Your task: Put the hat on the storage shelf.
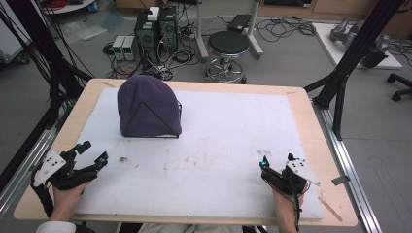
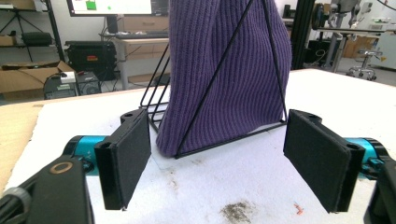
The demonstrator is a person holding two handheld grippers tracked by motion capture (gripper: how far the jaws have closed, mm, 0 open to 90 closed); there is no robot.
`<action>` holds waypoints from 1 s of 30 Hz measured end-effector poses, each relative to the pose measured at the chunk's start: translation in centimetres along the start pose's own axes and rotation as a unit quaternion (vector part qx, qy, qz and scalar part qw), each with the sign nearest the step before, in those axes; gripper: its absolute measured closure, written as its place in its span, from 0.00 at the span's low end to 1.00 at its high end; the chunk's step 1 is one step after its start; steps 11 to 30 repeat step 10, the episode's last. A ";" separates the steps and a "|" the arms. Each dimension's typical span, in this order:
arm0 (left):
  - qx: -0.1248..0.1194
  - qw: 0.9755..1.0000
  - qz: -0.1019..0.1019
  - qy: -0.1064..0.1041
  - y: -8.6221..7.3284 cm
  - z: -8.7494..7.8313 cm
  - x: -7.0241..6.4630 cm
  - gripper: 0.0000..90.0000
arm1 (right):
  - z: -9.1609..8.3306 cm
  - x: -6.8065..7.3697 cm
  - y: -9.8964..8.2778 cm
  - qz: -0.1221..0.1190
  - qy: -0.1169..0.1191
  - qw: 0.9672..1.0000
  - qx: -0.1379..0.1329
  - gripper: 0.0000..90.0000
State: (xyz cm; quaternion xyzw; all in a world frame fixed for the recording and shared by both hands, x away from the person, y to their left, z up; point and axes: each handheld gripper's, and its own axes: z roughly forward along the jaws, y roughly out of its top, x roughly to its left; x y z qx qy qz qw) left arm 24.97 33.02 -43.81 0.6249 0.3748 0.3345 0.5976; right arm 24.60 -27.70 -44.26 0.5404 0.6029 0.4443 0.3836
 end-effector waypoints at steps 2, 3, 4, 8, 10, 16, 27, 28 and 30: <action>0.004 1.000 0.005 0.002 0.0 0.0 0.0 0.26 | 0.0 0.0 0.0 0.000 0.001 1.000 0.001 0.13; 0.008 1.000 0.016 0.004 0.0 0.0 -0.1 0.26 | 0.0 0.1 0.0 0.000 0.000 1.000 0.001 0.13; 0.010 1.000 0.023 0.004 0.0 0.1 -0.2 0.26 | 0.0 0.0 0.0 -0.002 0.000 1.000 0.000 0.13; 0.019 0.999 0.040 -0.004 0.0 0.4 -0.7 0.24 | -0.1 0.0 0.0 0.001 0.000 1.000 0.000 0.13; 0.025 0.999 0.046 -0.009 0.0 0.6 -0.9 0.23 | -0.2 0.0 0.0 -0.003 -0.001 1.000 -0.002 0.13; 0.025 0.999 0.046 -0.009 0.0 0.6 -0.9 0.23 | -0.2 0.0 0.0 -0.003 -0.001 1.000 -0.002 0.13; 0.025 0.999 0.046 -0.009 0.0 0.6 -0.9 0.23 | -0.2 0.0 0.0 -0.003 -0.001 1.000 -0.002 0.13; 0.025 0.999 0.046 -0.009 0.0 0.6 -0.9 0.23 | -0.2 0.0 0.0 -0.003 -0.001 1.000 -0.002 0.13; 0.025 0.999 0.046 -0.009 0.0 0.6 -0.9 0.23 | -0.2 0.0 0.0 -0.003 -0.001 1.000 -0.002 0.13</action>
